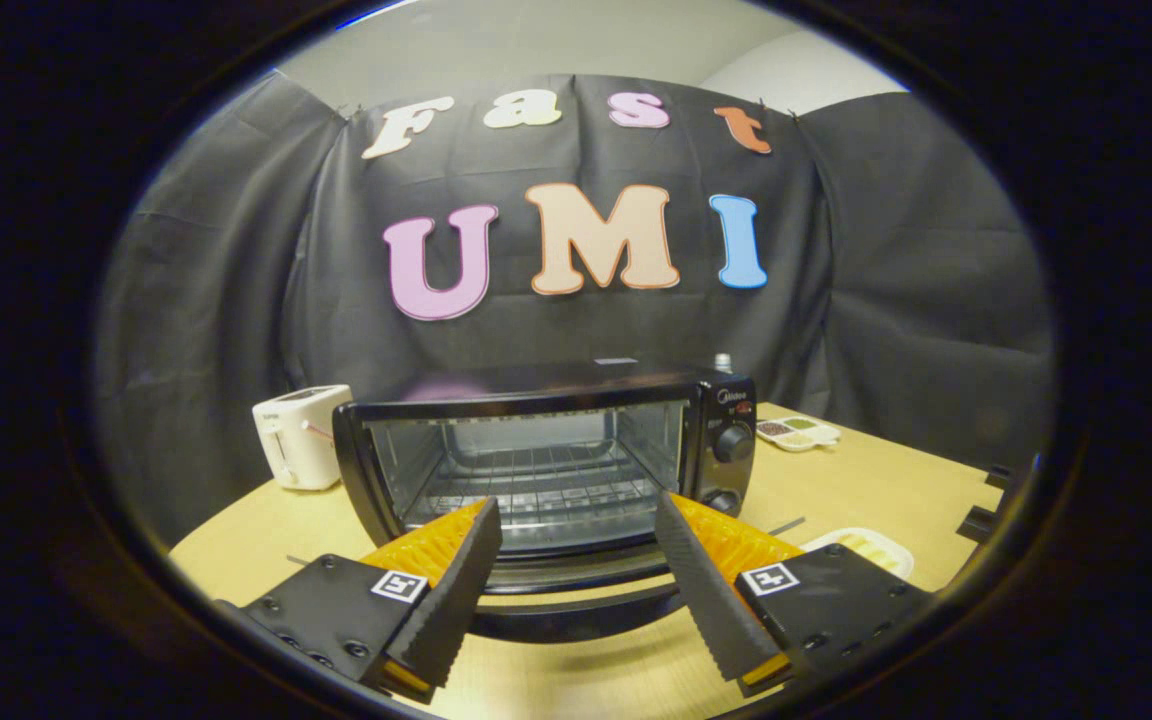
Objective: Open the toaster oven, put the food inside, and close the toaster oven door.
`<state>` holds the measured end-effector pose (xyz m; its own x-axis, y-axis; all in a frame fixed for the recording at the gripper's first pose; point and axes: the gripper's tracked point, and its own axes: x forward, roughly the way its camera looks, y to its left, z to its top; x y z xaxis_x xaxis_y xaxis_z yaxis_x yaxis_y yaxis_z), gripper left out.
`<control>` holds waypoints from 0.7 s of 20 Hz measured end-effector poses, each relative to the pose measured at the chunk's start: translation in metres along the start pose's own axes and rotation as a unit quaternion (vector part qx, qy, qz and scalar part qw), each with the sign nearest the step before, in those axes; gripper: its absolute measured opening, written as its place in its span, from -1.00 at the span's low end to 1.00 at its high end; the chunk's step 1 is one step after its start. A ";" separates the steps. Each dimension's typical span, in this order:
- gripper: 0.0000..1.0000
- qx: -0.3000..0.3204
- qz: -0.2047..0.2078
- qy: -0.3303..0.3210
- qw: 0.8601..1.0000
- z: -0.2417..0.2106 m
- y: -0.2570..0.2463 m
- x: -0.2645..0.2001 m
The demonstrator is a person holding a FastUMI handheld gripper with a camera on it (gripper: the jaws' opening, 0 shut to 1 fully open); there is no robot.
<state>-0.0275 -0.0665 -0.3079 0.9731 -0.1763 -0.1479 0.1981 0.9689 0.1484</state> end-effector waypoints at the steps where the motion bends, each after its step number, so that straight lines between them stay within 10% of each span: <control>1: 0.96 -0.002 -0.003 0.011 1.000 -0.006 -0.001 -0.002; 14: 0.97 0.001 -0.016 0.114 0.993 -0.094 -0.012 -0.005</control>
<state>-0.0459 -0.0605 -0.4006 0.9148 -0.1628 -0.3695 0.2286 0.9632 0.1415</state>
